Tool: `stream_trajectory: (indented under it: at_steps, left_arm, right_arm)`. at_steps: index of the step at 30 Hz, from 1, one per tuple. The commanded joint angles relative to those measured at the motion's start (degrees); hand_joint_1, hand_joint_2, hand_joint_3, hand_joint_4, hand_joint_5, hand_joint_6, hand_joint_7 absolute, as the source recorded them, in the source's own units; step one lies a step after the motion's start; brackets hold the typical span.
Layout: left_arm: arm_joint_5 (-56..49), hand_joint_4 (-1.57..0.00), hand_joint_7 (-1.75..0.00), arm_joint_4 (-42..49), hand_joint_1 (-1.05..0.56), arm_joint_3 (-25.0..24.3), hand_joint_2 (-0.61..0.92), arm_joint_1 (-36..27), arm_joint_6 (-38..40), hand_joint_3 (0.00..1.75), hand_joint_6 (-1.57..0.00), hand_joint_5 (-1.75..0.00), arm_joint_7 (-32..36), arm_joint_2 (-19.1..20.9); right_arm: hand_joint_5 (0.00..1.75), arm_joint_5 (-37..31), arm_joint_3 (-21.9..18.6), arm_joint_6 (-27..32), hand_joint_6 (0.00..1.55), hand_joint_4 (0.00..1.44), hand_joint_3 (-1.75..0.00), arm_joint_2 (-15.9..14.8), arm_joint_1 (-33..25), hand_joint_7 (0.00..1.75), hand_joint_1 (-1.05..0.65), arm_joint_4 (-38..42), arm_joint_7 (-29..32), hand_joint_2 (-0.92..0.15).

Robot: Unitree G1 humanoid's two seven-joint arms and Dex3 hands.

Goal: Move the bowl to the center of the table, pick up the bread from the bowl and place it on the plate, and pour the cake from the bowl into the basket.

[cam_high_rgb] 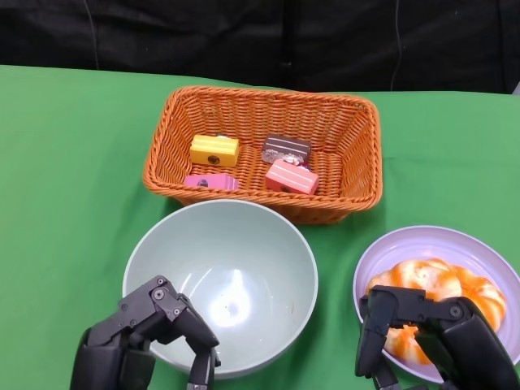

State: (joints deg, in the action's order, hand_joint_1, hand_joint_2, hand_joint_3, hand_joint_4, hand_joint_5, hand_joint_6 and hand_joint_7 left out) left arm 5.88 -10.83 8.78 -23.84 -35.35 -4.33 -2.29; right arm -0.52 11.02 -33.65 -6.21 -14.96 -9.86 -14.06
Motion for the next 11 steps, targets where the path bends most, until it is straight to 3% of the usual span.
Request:
stream_trajectory:
  at_steps: [1, 11]
  left_arm:
    - [-1.10, -0.79, -1.42, -0.54, -0.01, -0.02, 0.28, -1.00, -0.99, 1.49, -0.79, -1.70, -0.12, 0.02]
    - [0.31, -0.87, -1.37, -0.49, -0.04, 2.17, 0.27, -3.28, -2.30, 1.44, -0.82, -1.68, -1.21, -0.42]
  right_arm:
    - [1.72, 0.57, -0.61, -0.69, 0.87, 0.90, -1.75, -0.78, -0.97, 1.45, 0.16, -1.00, 0.12, -0.17]
    - [1.71, -0.69, 0.27, -3.91, 0.90, 0.92, -1.75, -1.24, -3.57, 1.47, 0.14, -1.41, 0.01, -0.16]
